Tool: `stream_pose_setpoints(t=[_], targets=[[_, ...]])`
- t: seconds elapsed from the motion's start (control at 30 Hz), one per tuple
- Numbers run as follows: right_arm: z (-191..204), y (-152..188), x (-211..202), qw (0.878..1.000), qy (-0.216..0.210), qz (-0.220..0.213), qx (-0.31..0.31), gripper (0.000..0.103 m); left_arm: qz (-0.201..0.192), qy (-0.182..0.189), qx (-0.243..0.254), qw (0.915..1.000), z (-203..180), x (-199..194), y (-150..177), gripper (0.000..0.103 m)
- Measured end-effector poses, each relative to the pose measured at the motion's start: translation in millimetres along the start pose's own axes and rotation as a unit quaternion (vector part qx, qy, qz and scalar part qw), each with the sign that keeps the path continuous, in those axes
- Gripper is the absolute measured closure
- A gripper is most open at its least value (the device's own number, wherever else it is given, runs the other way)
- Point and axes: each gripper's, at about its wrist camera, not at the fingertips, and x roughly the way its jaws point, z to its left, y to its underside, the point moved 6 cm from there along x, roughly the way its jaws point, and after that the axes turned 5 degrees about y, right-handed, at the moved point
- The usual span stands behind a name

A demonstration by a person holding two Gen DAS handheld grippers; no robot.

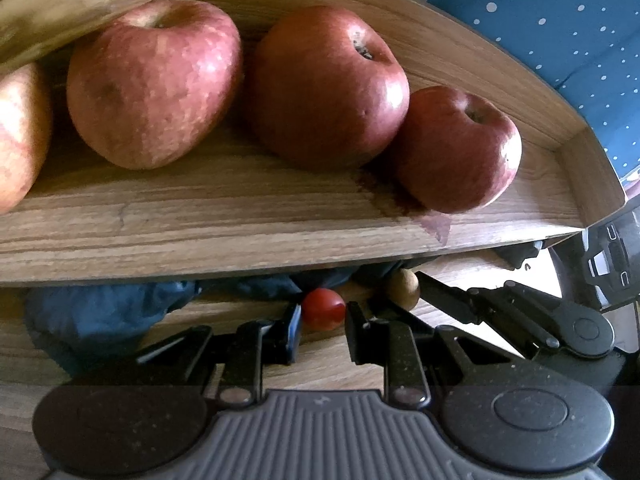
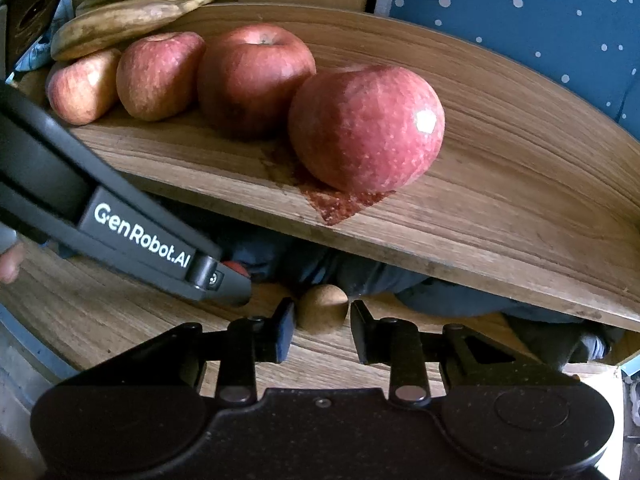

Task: Organize fruits
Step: 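Close the left tool on the cherry tomato while the right tool grasps the small brown fruit, then carry the cherry tomato and small brown fruit over the tray and lower them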

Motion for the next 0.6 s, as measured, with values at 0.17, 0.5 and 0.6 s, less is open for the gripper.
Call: stream_pose_setpoints(t=[0.17,0.5,0.6], targets=[[-2,5,-6,1.000,0.003,0.002,0.008,0.074,-0.002,-0.001,0.004,1.0000,-3,-2,3,0.078],[0,13,-41,1.000,-0.004,-0.011,0.025,0.074,-0.010,-0.011,0.007,0.9999,-2,-20,20,0.078],[2,16,-54,0.999,-0.008,-0.019,0.026,0.074,-0.015,-0.014,-0.001,0.9998,-1,-28,27,0.078]])
